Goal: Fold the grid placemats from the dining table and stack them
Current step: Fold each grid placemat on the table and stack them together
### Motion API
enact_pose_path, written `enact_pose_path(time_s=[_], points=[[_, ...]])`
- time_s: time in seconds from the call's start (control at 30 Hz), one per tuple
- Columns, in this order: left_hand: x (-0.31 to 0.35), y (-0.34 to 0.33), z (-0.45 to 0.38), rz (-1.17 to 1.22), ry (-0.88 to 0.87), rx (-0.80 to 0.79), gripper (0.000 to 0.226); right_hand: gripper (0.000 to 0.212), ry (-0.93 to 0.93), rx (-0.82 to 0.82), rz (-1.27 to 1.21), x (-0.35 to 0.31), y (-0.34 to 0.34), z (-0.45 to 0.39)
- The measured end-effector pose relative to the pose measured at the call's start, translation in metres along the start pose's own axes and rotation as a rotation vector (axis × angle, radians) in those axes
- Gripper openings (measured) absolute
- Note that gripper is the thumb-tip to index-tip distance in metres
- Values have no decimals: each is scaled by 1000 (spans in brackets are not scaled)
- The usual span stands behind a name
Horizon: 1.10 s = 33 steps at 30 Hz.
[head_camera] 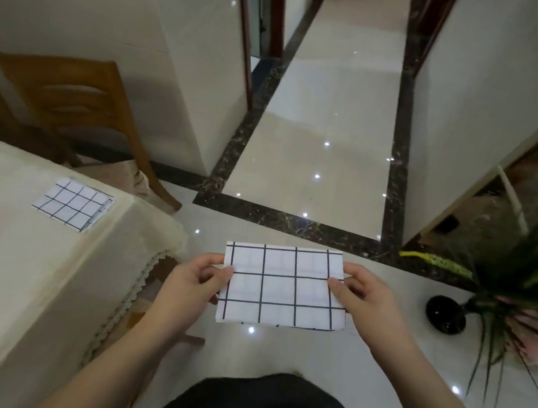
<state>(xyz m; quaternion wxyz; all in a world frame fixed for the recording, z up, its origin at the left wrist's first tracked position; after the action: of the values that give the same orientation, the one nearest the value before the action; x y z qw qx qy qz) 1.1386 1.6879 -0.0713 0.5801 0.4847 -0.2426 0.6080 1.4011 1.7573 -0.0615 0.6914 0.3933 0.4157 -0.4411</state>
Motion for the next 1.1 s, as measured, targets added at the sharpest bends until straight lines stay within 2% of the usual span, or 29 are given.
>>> enact_pose_path(time_s=[0.13, 0.27, 0.57, 0.83, 1.1], points=[[13, 0, -16, 55, 9, 90, 12, 22, -4, -51, -20, -18, -2, -49], [17, 15, -37, 99, 44, 177, 13, 24, 24, -154, 12, -37, -24, -97], [11, 81, -115, 285, 110, 366, 16, 22, 69, -343, 131, -90, -109, -207], [25, 143, -174, 332, 144, 470, 18, 21, 99, -408, 162, -140, -178, -289], [22, 181, -205, 334, 203, 609, 13, 21, 122, -568, 264, -166, -240, -352]])
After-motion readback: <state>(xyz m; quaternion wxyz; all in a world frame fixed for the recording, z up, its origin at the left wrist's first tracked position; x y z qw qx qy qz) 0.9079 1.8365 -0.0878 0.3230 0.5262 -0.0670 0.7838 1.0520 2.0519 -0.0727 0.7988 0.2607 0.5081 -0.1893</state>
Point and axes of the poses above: each hand's wrist, its own z-axis away from the middle knuckle, its own y-axis out of the back of the hand, x = y × z, the point moved 1 cm from there along -z, towards the middle knuckle, and after that the axes turned 1 degree about y, right-handed, at the moved point
